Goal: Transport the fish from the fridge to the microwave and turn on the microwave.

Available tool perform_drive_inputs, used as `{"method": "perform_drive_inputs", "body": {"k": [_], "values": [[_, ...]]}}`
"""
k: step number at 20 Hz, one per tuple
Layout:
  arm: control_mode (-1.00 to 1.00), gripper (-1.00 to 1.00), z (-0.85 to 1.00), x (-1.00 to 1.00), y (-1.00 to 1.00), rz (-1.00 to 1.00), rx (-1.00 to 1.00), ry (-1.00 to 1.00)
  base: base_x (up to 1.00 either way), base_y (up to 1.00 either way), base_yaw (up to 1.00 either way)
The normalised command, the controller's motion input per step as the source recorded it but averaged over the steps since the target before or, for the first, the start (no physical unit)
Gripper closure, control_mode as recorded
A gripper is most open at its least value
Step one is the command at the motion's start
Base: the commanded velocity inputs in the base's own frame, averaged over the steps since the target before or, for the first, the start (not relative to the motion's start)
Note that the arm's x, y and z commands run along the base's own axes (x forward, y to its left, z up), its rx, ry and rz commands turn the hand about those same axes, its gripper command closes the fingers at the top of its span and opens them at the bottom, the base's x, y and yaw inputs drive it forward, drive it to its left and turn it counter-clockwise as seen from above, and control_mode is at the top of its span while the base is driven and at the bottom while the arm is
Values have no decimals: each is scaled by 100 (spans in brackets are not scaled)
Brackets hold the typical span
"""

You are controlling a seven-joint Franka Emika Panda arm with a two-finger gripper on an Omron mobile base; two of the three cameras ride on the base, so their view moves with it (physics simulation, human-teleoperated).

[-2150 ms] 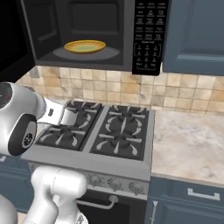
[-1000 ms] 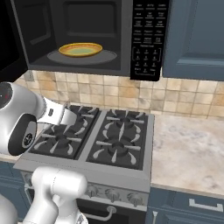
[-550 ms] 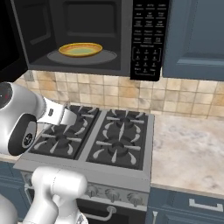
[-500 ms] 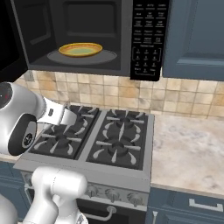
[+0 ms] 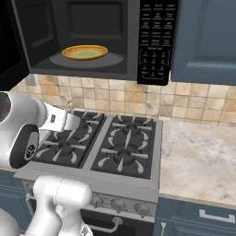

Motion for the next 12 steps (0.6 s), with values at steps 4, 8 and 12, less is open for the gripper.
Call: {"method": "perform_drive_inputs", "body": {"k": [4,8,12], "values": [[-100,100,41,0,0,5,0,-21,0,0,0],[-100,100,46,8,0,0,-2,-3,0,0,0],[-100,100,48,24,3,0,-3,0,0,0,0]]}}
